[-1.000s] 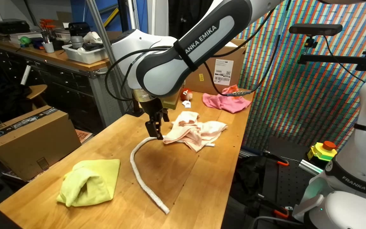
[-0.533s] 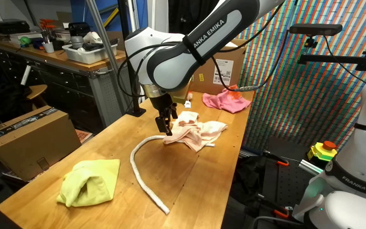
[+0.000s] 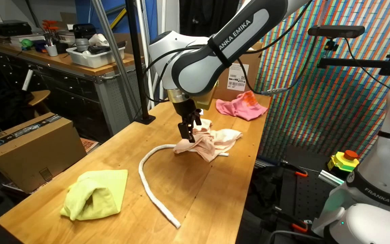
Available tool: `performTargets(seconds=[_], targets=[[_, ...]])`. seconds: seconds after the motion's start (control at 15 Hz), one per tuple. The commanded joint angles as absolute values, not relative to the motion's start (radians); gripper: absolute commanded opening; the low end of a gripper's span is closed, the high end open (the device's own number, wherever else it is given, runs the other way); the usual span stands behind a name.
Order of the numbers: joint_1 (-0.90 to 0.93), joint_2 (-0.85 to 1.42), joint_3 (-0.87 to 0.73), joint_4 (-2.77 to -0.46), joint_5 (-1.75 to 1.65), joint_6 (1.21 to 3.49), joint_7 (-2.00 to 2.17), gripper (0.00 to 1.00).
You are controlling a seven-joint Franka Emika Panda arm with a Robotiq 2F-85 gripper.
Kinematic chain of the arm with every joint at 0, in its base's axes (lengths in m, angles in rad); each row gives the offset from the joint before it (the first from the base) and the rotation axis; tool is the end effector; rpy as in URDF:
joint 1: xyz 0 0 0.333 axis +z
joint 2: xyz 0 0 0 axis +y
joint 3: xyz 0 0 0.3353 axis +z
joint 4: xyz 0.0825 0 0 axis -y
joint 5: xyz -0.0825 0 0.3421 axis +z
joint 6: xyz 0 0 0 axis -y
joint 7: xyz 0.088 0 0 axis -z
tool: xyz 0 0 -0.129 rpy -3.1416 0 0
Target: Spread the clothes and the objects across on the table
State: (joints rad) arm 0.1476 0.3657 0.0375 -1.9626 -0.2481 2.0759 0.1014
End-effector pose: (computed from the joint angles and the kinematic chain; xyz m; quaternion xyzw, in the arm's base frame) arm 0.5505 0.0846 0.2961 0.9813 0.1138 -0.1098 0.1099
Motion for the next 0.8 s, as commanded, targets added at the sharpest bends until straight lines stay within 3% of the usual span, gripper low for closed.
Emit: performTargets(seconds=[0.0,0.73], targets=[[0.128,0.299,0.021,-2.051,-0.261,2.155,0.144,1.0],[0.103,0.298,-0.058,-2.155,-0.368,2.314,0.261,1.0]])
